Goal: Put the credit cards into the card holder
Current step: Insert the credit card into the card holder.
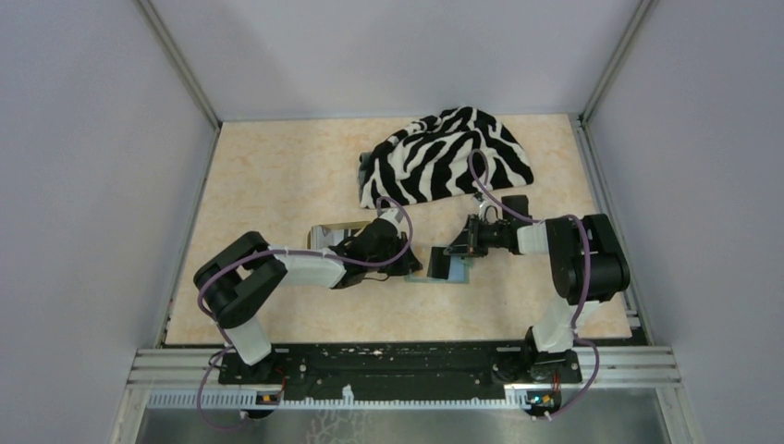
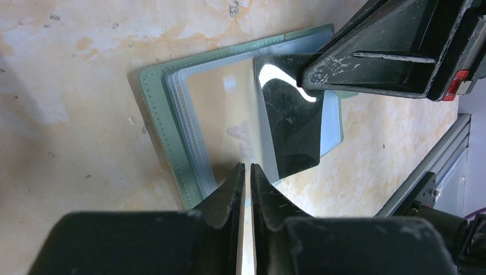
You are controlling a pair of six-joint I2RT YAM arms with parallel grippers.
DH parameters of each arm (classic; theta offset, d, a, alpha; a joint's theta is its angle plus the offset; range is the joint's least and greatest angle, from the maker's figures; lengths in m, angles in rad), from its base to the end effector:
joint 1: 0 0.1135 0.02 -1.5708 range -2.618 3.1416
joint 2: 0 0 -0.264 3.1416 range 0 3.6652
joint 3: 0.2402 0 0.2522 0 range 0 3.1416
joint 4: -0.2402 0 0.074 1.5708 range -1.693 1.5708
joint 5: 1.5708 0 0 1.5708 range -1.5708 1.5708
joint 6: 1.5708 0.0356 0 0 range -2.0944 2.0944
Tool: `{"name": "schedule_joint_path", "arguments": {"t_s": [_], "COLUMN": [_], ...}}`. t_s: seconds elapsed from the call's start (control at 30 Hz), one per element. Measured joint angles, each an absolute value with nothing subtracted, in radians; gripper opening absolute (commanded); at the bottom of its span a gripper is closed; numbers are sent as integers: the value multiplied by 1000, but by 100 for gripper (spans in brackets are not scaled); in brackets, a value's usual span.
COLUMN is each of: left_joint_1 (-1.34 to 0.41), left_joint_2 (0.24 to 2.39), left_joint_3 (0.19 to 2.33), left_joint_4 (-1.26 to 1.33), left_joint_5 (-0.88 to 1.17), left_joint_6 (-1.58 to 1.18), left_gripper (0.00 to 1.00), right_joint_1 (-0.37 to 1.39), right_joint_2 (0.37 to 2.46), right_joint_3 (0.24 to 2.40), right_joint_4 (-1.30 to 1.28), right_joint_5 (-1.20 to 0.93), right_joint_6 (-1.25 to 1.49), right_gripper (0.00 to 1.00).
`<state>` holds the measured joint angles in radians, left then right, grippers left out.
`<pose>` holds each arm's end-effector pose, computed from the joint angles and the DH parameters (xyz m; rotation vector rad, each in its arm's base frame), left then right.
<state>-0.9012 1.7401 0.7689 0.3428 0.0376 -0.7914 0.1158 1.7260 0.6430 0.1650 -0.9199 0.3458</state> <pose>0.2105 -0.2681 0.1409 0.1533 2.3739 -0.9372 0.2815 0.0613 0.1101 -0.1241 2.4241 1.3398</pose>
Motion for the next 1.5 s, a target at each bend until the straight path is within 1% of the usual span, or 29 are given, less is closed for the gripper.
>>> {"name": "schedule_joint_path", "arguments": {"t_s": [0.97, 1.23, 1.5], "left_joint_1": [-901, -901, -901], "left_joint_2": [1754, 1754, 1754], "left_joint_3": [788, 788, 788], "left_joint_4": [332, 332, 332], "left_joint_5": [38, 38, 38], "left_joint_6": [-789, -789, -789], "left_gripper": [13, 13, 13], "right_joint_1": [142, 149, 150], "right_joint_2": [1700, 1622, 1625], "right_joint_3": [643, 628, 628], "right_joint_4": [126, 88, 81], "right_joint_5": [-837, -778, -760], "right_joint_6": [424, 426, 431], "right_gripper": [0, 0, 0]}}
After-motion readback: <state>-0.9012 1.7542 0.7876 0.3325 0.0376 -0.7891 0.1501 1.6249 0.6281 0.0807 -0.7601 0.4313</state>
